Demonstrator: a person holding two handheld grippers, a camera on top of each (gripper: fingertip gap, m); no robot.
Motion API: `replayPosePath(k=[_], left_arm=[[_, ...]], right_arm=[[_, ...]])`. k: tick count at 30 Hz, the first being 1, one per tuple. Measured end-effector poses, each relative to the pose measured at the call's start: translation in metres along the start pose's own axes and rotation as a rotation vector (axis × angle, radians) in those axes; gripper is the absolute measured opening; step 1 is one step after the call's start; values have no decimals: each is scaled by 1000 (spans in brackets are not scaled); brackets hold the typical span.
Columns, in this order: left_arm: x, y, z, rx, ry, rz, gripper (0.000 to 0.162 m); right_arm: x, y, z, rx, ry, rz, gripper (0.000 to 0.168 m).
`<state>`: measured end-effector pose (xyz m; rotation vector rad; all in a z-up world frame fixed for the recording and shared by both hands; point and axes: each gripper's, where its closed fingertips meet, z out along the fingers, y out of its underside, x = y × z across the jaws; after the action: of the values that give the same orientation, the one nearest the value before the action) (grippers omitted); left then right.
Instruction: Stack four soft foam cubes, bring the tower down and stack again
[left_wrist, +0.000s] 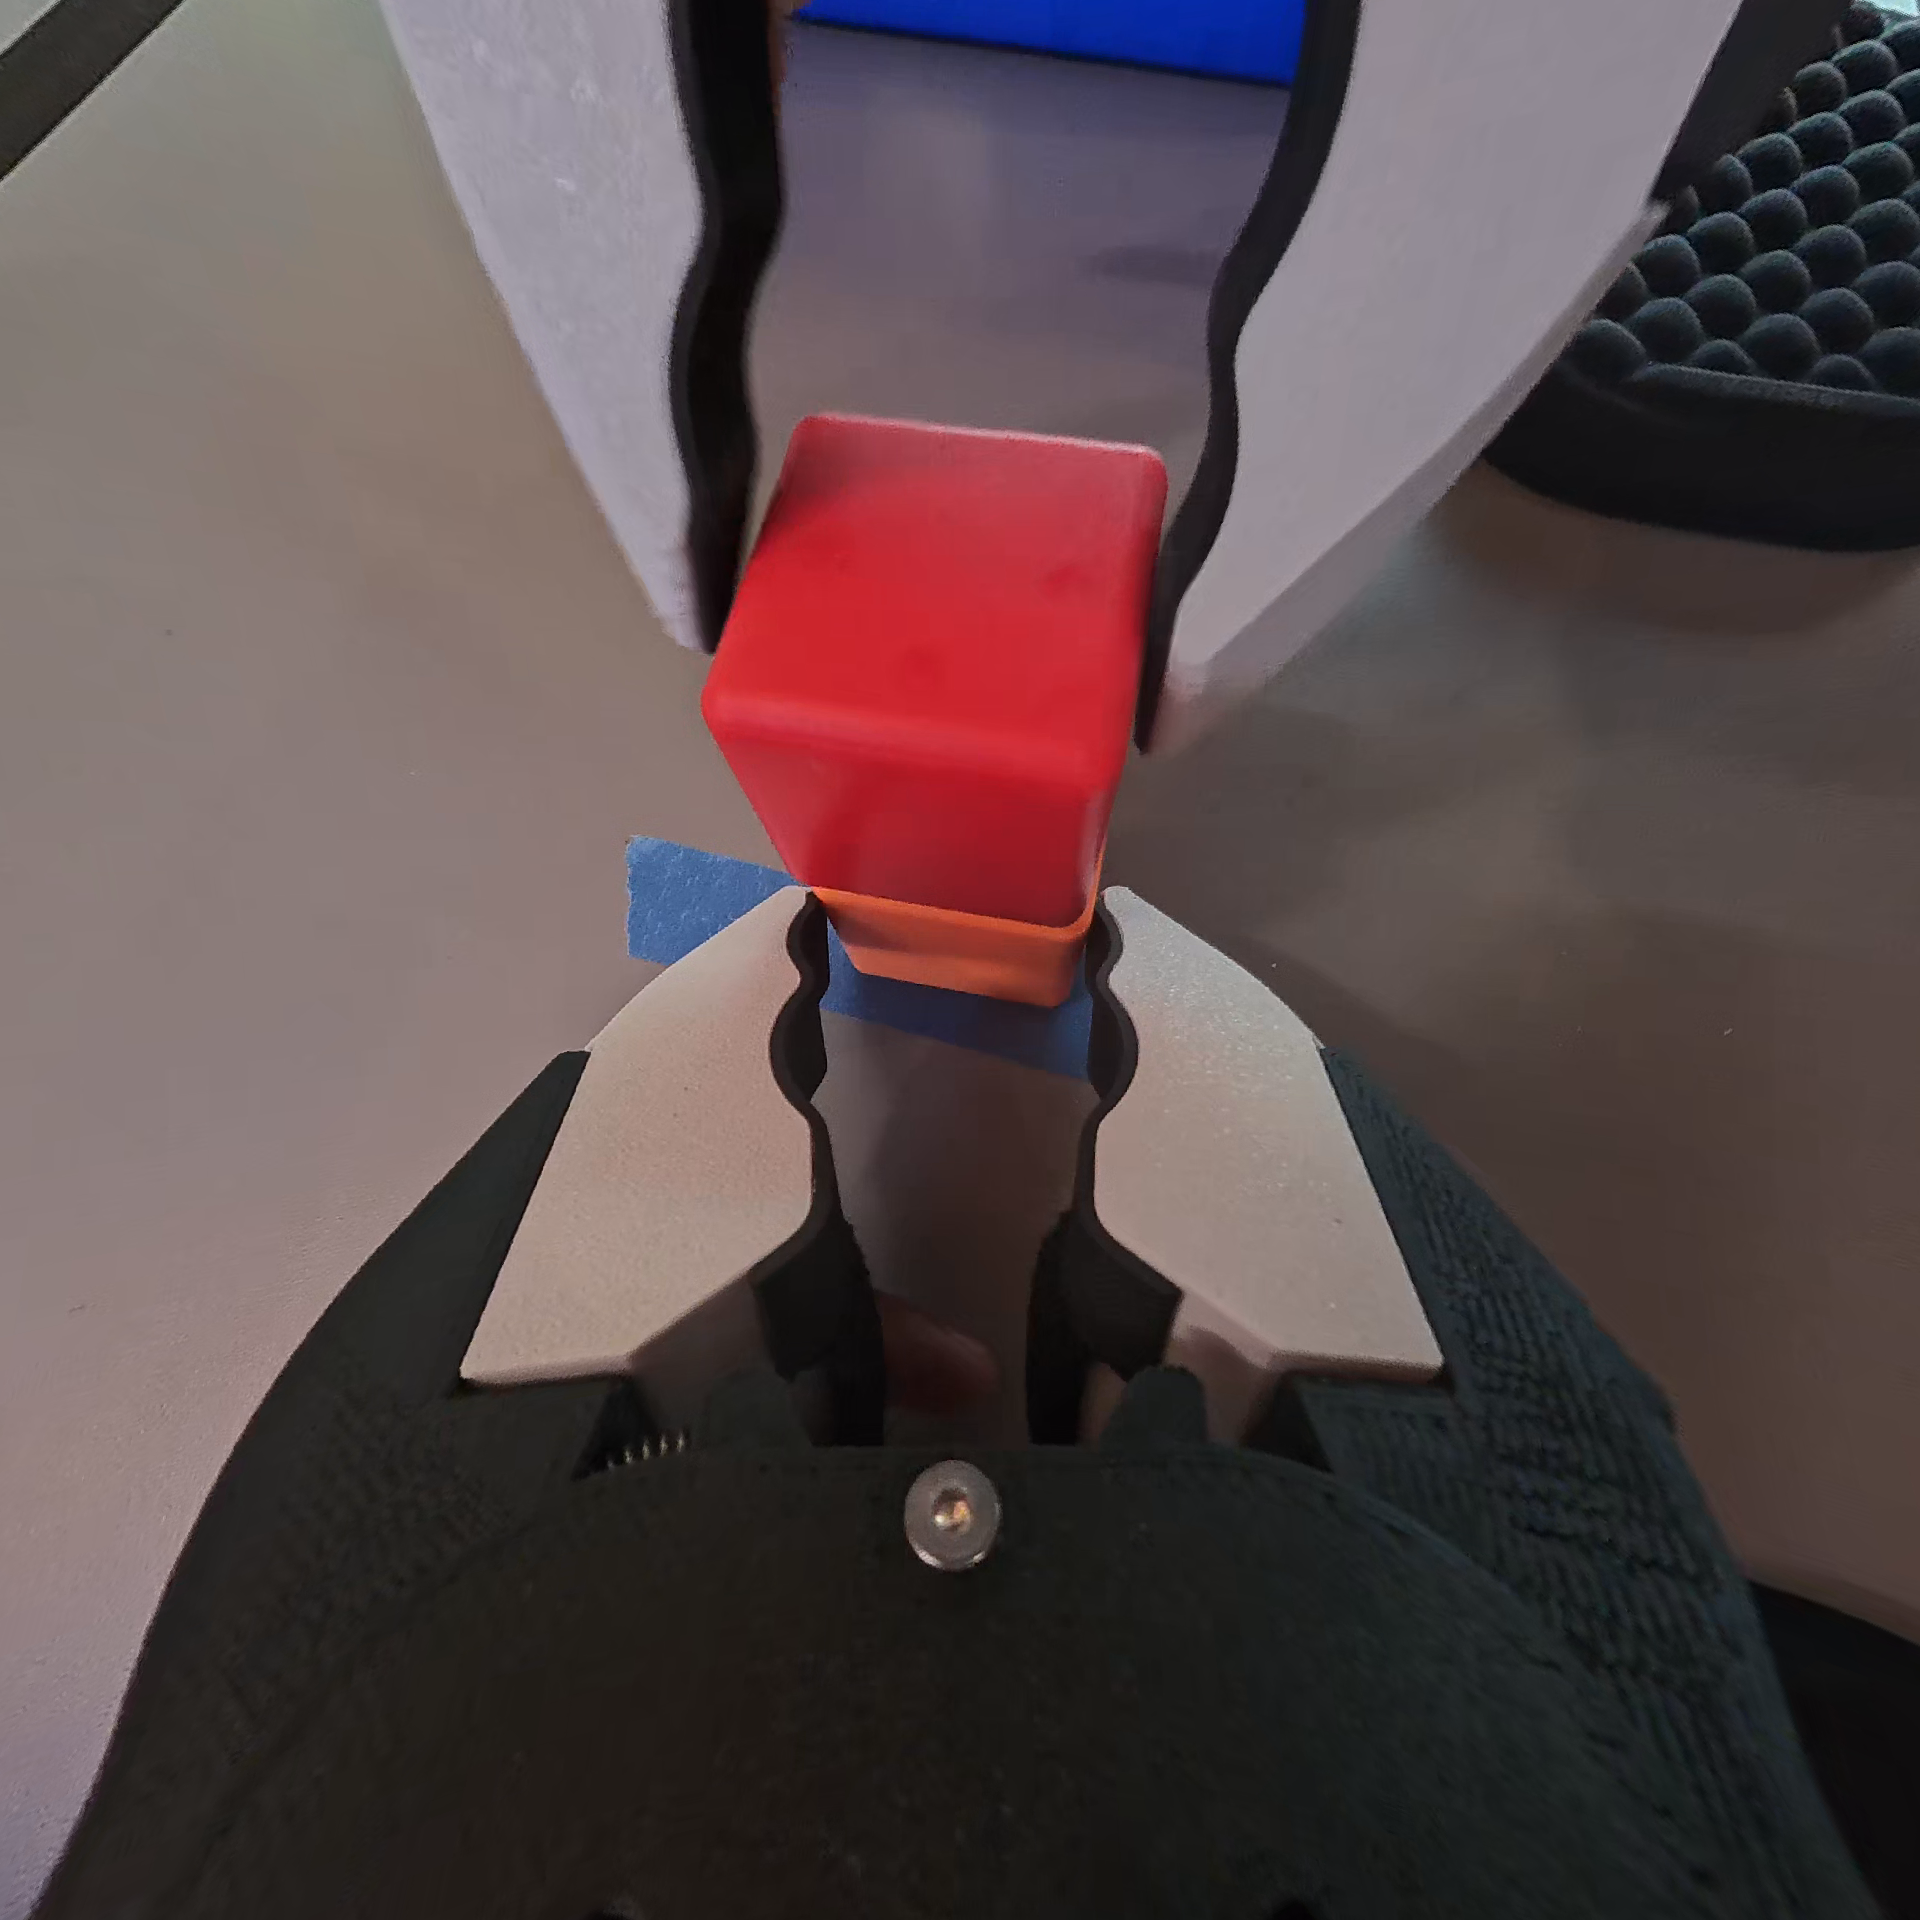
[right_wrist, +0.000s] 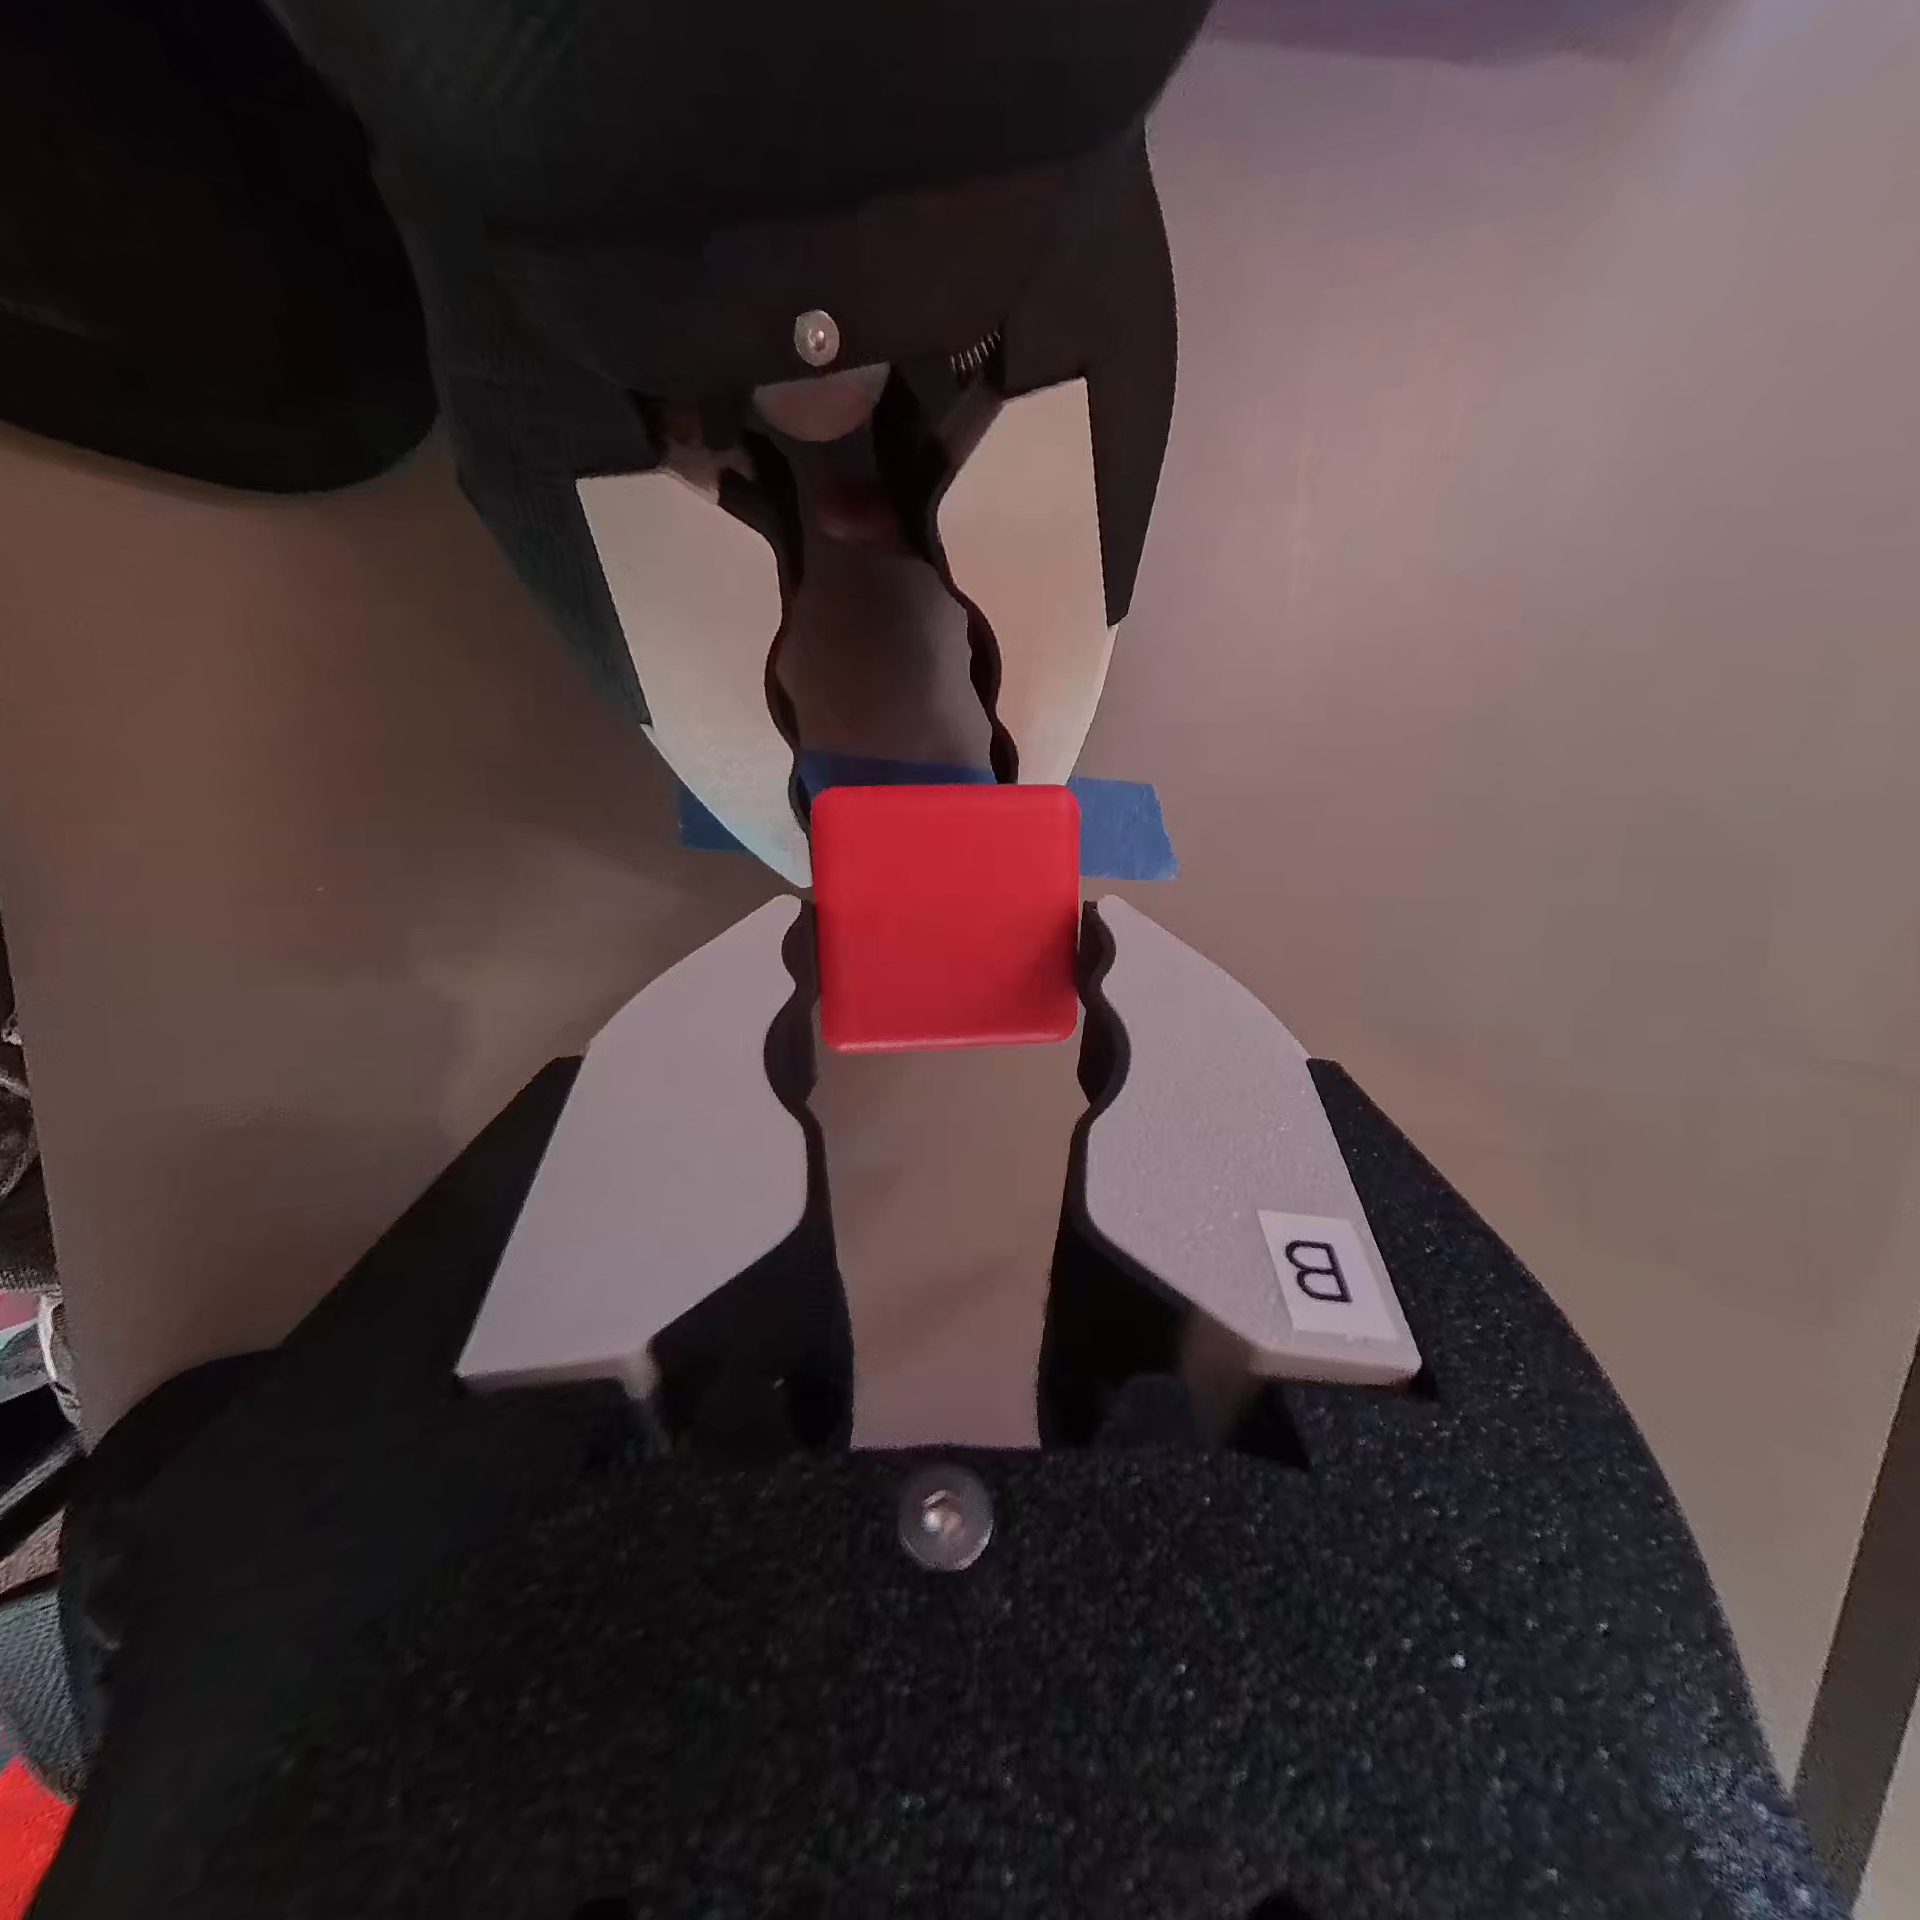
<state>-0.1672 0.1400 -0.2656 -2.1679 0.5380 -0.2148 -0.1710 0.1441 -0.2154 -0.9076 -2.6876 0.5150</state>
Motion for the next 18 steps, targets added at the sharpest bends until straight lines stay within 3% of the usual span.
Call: replayPosePath(k=[5,8,10,18], left_arm=[[0,0,0,0,-6,5,48],[0,0,0,-1,-3,2,48],[0,0,0,-1,-4,3,48],[-1,1,-2,-2,-15,3,48]], right_arm=[[5,-19,-13,439,11,137,85],[-1,-13,-19,747,-4,196,86],[-5,-6,-15,866,-3,203,80],[-3,-4,7,817,-1,155,50]])
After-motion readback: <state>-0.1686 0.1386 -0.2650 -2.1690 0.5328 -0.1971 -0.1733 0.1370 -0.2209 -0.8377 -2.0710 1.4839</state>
